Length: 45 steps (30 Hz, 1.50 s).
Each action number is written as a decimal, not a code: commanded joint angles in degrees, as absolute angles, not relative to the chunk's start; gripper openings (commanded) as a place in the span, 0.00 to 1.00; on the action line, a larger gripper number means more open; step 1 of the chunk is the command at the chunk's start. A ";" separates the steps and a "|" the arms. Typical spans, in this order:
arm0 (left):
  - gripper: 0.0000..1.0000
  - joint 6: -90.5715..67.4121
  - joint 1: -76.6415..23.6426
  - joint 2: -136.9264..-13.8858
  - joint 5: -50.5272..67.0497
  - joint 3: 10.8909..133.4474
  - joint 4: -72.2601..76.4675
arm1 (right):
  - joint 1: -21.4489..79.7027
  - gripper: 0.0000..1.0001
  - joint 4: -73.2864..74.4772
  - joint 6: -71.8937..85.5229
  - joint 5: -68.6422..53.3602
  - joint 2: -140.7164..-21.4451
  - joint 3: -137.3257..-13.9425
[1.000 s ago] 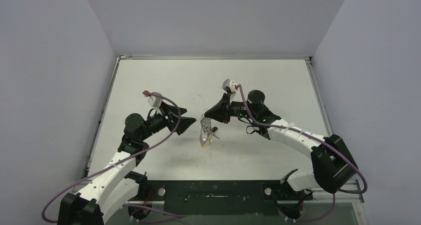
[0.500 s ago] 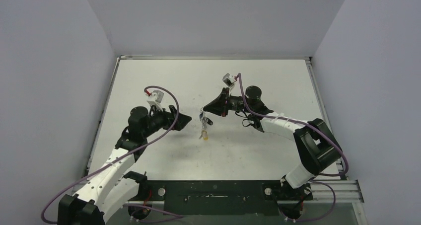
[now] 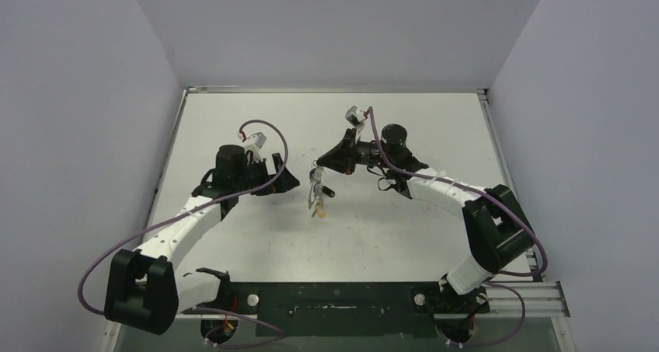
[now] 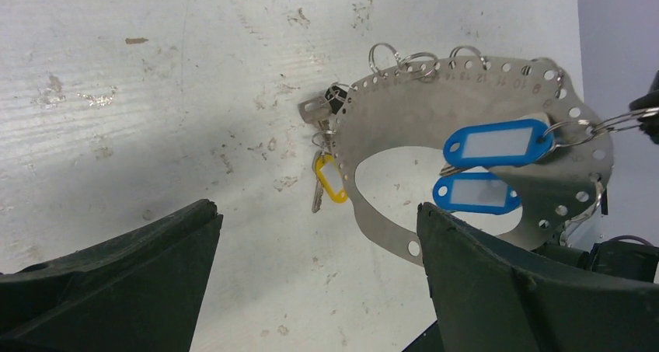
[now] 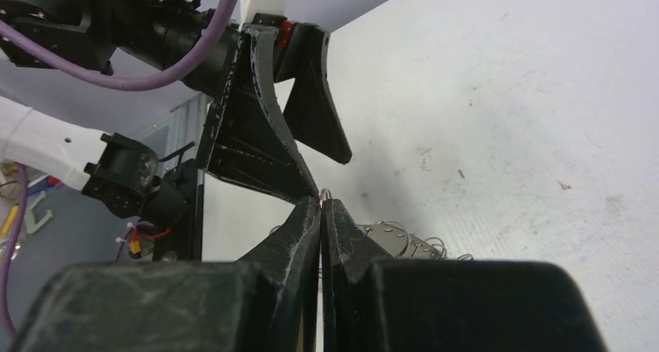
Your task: Put the keys on the keyring
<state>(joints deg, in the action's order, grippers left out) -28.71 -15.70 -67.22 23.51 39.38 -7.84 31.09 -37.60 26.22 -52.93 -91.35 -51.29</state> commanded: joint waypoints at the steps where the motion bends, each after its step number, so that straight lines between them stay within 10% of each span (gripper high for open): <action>1: 0.97 -26.41 -15.12 -69.36 25.36 43.29 -7.34 | 30.67 0.00 -28.35 17.62 -50.63 -88.76 -58.06; 16: 0.88 -39.08 -15.65 -65.08 27.60 17.49 53.57 | 30.06 0.00 -28.31 16.16 -51.77 -86.57 -54.42; 38: 0.56 -8.61 -23.60 -65.55 42.81 27.74 45.36 | 32.00 0.00 -50.52 28.00 -57.29 -87.23 -48.51; 45: 0.64 -6.13 -23.09 -63.02 42.23 28.48 44.29 | 31.94 0.00 -50.54 27.85 -57.45 -86.76 -47.71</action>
